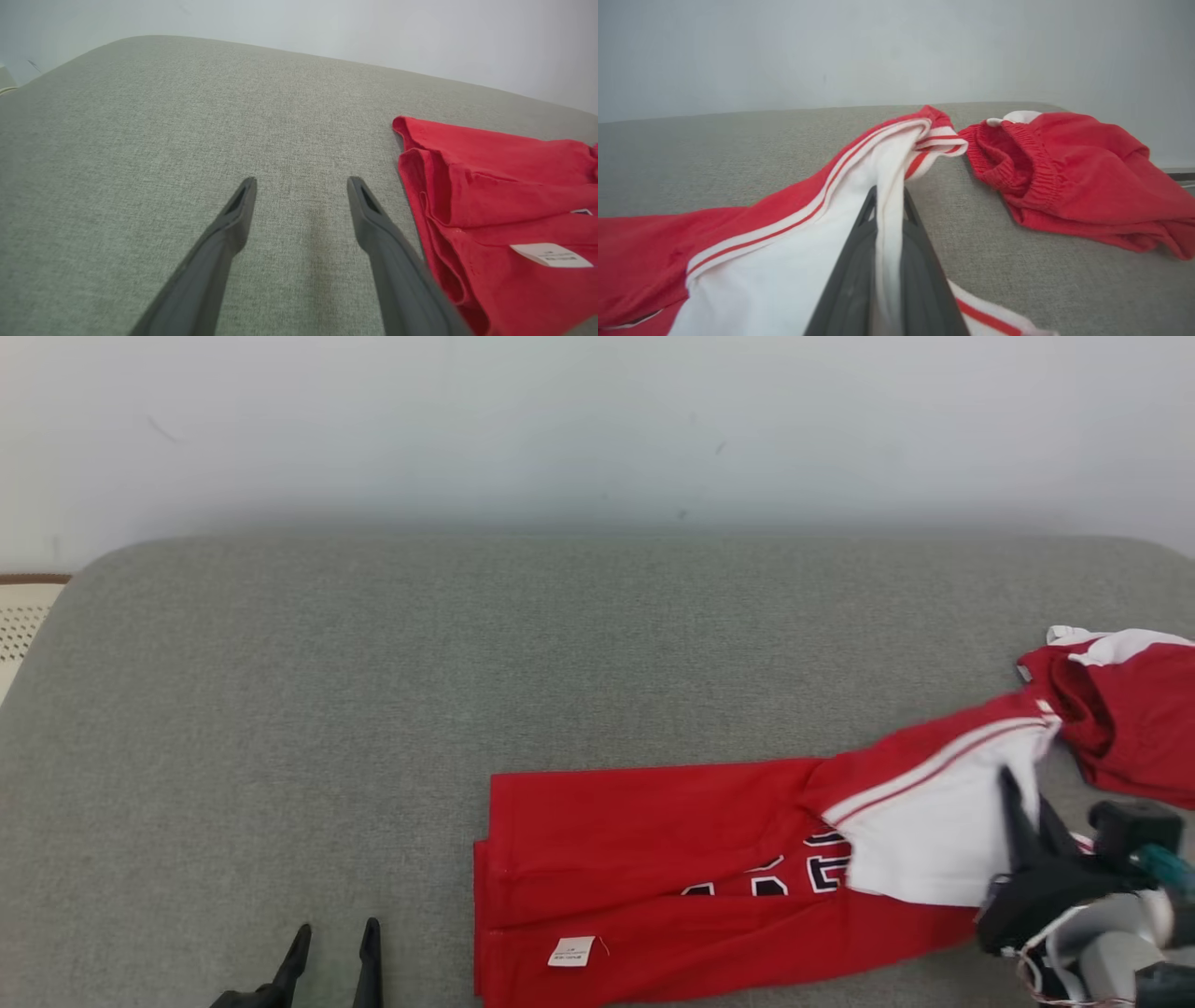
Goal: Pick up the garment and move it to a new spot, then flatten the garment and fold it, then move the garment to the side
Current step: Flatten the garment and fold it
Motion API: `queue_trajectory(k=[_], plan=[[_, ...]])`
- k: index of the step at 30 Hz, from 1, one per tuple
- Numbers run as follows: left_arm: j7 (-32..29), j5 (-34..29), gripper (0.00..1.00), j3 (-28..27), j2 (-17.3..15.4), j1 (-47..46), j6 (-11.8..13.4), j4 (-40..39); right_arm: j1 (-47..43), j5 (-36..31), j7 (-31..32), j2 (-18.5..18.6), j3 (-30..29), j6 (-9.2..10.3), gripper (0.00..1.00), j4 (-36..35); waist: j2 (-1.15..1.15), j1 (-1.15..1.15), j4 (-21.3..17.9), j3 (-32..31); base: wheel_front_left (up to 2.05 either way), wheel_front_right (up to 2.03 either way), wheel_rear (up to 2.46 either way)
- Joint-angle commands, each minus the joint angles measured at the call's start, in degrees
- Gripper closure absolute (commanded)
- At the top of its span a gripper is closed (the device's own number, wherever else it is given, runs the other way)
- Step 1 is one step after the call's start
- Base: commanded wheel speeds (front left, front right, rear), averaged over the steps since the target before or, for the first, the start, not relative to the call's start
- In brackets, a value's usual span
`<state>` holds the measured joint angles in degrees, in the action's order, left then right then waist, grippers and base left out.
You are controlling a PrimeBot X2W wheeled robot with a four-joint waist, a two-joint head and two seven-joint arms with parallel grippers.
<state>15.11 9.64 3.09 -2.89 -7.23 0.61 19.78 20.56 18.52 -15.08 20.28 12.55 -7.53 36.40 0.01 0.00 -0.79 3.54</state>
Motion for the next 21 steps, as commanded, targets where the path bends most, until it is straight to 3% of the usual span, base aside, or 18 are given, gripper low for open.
queue_trajectory(k=[1,11,21], plan=[[0.02,0.53,0.00,0.39,-0.04,0.79,0.22,0.31,0.08,0.14,-0.02,-0.19,2.64,0.09,1.00,-1.96,-0.01,0.00,-0.91,-0.22,0.00,0.00,0.00],[0.02,2.00,0.00,2.64,-0.05,0.19,0.48,1.12,0.98,6.77,2.75,1.04,22.20,0.08,1.00,-14.61,-0.01,0.00,-0.29,0.08,0.00,0.00,0.00],[0.02,3.90,0.00,5.41,-0.05,-0.41,1.02,1.46,3.74,11.42,4.79,-1.46,33.73,0.08,1.00,-15.18,-0.01,0.00,5.27,0.97,0.00,0.00,0.00]])
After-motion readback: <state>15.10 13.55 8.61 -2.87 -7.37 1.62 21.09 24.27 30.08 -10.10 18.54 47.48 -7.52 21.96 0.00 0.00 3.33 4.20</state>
